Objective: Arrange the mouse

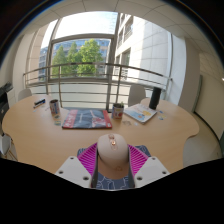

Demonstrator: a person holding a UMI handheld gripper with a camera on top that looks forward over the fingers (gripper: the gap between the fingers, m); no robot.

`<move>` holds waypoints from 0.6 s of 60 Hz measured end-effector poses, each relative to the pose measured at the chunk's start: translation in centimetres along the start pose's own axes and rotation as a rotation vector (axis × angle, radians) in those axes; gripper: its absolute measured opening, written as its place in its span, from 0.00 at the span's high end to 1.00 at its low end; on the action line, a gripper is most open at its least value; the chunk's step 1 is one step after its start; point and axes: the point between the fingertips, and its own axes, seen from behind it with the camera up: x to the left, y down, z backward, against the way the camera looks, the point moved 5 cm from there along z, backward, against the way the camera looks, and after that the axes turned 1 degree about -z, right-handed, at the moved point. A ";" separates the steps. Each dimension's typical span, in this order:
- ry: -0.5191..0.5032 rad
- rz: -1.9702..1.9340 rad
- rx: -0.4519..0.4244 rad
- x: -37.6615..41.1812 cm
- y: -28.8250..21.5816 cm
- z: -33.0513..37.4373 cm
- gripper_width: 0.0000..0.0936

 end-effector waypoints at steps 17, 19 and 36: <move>-0.088 -0.023 0.205 -2.9 11.3 -5.6 0.42; -0.099 -0.025 0.204 -2.9 11.2 -5.4 0.39; -0.115 -0.025 0.131 -3.1 6.9 1.0 0.09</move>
